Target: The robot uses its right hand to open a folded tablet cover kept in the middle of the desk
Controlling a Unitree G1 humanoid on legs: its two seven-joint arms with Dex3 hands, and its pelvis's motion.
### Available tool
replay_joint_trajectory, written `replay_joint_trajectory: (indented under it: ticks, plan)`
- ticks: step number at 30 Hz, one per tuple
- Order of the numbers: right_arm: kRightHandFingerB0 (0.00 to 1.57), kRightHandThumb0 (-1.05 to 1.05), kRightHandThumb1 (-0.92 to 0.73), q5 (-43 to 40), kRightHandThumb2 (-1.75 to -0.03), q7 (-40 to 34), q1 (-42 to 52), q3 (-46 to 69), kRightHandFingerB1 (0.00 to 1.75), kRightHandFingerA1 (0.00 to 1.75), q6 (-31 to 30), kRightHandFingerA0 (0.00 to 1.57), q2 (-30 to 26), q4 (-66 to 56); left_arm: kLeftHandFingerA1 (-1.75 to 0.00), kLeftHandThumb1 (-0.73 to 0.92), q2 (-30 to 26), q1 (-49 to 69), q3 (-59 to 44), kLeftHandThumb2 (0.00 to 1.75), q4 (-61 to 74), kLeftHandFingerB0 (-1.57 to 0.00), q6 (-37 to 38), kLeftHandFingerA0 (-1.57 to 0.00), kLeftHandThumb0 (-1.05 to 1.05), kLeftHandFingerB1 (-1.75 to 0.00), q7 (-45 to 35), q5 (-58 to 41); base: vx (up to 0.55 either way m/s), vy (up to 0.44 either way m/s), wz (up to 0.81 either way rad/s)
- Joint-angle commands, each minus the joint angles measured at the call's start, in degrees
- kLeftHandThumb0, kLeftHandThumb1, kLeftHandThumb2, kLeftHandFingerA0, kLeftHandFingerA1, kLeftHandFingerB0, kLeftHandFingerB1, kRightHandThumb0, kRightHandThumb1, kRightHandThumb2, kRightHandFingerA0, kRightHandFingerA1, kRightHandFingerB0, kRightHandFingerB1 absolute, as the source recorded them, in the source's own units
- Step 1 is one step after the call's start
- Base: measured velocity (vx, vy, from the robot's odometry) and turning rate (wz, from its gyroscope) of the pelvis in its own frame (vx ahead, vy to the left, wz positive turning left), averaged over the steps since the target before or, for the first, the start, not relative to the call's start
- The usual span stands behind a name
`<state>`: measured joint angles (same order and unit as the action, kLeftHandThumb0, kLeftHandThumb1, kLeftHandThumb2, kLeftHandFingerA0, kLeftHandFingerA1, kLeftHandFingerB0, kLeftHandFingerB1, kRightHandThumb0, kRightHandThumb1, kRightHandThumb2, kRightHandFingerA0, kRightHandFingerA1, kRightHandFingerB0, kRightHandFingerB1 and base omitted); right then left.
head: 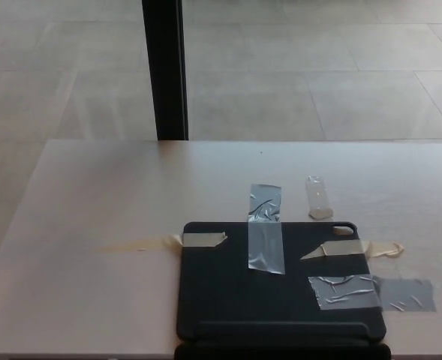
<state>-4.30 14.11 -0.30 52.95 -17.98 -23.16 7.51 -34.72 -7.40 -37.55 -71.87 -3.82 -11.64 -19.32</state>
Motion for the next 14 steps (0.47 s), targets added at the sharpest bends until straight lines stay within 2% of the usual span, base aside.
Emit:
replay_joint_trajectory:
  ticks: [1,2,3,4,5,6,8,9,10,11,12,14]
  plan:
    - [0.29,-0.83,-0.92,-13.1,-0.78,-24.5,-4.4,19.8,0.51,0.65,17.2,0.49,4.3,28.6,-0.79,0.78,-0.3,1.6,-0.3,0.64,-0.3,-0.4,0.2,-0.64,-0.79,-0.61,-0.1,-1.1,0.0,0.0,0.0]
    - [0.34,-0.77,-0.78,-10.7,-1.18,-27.1,-3.7,18.7,0.59,0.71,15.9,0.57,4.7,28.5,-0.8,0.78,-0.2,1.7,-0.7,0.64,-0.2,-0.38,0.0,-0.61,-0.79,-0.61,-0.7,-1.5,0.0,0.0,0.0]
    - [0.38,-0.82,-0.92,-10.5,-0.74,-28.4,-4.0,19.1,0.52,0.7,15.6,0.63,4.8,28.8,-0.79,0.78,-0.2,1.7,-1.0,0.63,-0.2,-0.38,-0.1,-0.61,-0.78,-0.61,-0.9,-1.8,0.0,0.0,0.0]
    - [0.38,-0.82,-0.92,-11.4,-0.74,-28.8,-4.6,20.0,0.52,0.7,15.5,0.63,4.8,29.3,-0.79,0.78,-0.2,1.7,-1.1,0.63,-0.2,-0.38,-0.2,-0.61,-0.78,-0.61,-0.8,-2.0,0.0,0.0,0.0]
    - [0.35,-0.84,-0.92,-14.5,-0.67,-28.7,-6.2,22.5,0.54,0.83,15.9,0.57,4.8,30.9,-0.79,0.77,-0.1,1.5,-1.3,0.63,-0.4,-0.38,-0.3,-0.62,-0.78,-0.61,-0.6,-2.2,0.0,0.0,0.0]
    - [0.28,-0.84,-0.92,-15.4,-0.71,-28.7,-6.7,23.3,0.57,0.88,15.2,0.53,4.4,32.1,-0.79,0.78,0.0,1.4,-1.2,0.63,-0.4,-0.39,-0.3,-0.63,-0.78,-0.6,-0.4,-2.0,0.0,0.0,0.0]
    - [0.28,-0.84,-0.92,-15.0,-0.71,-28.7,-7.1,23.3,0.57,0.88,15.2,0.53,3.7,33.1,-0.79,0.78,0.4,1.4,-1.1,0.63,-0.5,-0.39,-0.2,-0.63,-0.78,-0.6,-0.2,-2.0,0.0,0.0,0.0]
    - [0.41,-0.88,-0.87,-15.1,-0.67,-33.4,-8.6,24.8,0.77,1.09,13.0,0.63,3.0,34.3,-0.8,0.77,0.7,1.3,-1.4,0.63,-0.8,-0.39,0.0,-0.65,-0.8,-0.61,0.0,-2.1,0.0,0.0,0.0]
    - [0.41,-0.88,-0.87,-15.1,-0.67,-35.4,-9.2,25.5,0.77,1.09,12.1,0.63,2.7,34.8,-0.8,0.77,0.8,1.3,-1.4,0.63,-1.0,-0.39,0.1,-0.65,-0.8,-0.61,0.1,-2.2,0.0,0.0,0.0]
    - [0.42,-0.94,-0.68,-14.7,-0.97,-35.1,-9.3,25.3,0.75,1.3,11.1,0.95,2.7,34.2,-0.79,0.78,1.2,1.5,-1.5,0.64,-0.8,-0.37,0.1,-0.61,-0.8,-0.61,-0.3,-2.4,0.0,0.0,0.0]
    - [0.31,-0.87,-0.89,-15.4,-0.67,-34.3,-9.5,25.8,0.66,1.13,10.4,0.72,2.5,34.3,-0.8,0.77,1.3,1.5,-1.7,0.63,-0.7,-0.38,0.0,-0.62,-0.8,-0.63,0.0,-2.6,0.0,0.0,0.0]
    - [0.31,-0.87,-0.89,-15.6,-0.67,-34.0,-9.6,26.2,0.66,1.13,10.2,0.72,2.4,34.6,-0.8,0.77,1.4,1.5,-1.8,0.63,-0.6,-0.38,-0.1,-0.62,-0.8,-0.63,0.2,-2.7,0.0,0.0,0.0]
